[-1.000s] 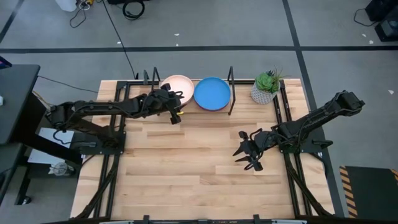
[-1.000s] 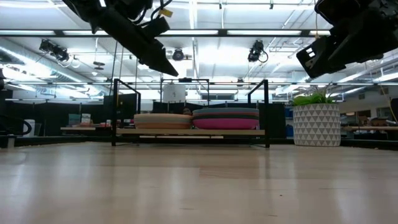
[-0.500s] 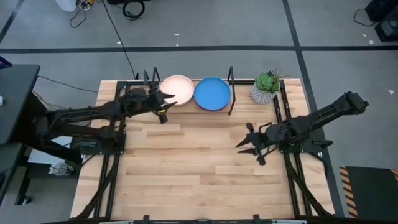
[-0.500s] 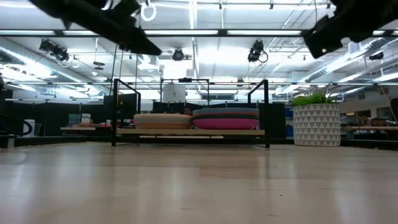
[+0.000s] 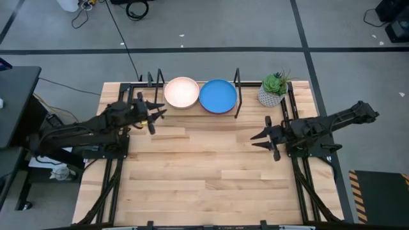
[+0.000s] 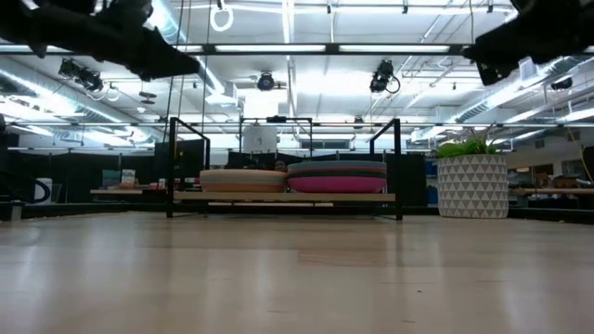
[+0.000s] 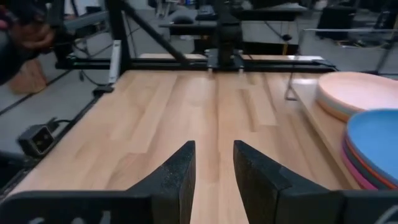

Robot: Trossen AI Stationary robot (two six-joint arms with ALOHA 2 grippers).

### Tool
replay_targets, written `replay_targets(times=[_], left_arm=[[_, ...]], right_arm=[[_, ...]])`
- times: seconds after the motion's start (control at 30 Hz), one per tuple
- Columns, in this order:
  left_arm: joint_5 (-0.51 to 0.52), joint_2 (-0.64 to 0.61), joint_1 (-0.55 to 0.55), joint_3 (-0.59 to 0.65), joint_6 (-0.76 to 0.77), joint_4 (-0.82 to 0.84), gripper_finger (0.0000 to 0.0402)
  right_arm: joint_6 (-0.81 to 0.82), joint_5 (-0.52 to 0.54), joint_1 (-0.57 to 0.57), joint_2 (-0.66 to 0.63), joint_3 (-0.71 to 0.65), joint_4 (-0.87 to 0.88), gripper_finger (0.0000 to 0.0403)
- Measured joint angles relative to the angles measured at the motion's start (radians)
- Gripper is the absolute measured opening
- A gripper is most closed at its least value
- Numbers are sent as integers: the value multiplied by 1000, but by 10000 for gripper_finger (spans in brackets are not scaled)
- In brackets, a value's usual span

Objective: Place and stack plates onto a shelf
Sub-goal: Return to Home Position

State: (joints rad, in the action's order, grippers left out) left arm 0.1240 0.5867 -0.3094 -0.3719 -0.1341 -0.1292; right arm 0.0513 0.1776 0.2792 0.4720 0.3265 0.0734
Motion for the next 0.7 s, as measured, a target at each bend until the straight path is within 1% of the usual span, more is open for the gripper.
replay_targets(times=[0.23,0.4,0.7], left_arm=[[1,-154,3,80,70,-8,125],[6,-245,5,137,85,-5,125],[13,-347,5,170,97,60,125]], right_arm=[[24,10,-11,-123,-62,4,114],[16,11,-11,-201,-92,3,114],[24,14,-11,-292,-111,49,114]])
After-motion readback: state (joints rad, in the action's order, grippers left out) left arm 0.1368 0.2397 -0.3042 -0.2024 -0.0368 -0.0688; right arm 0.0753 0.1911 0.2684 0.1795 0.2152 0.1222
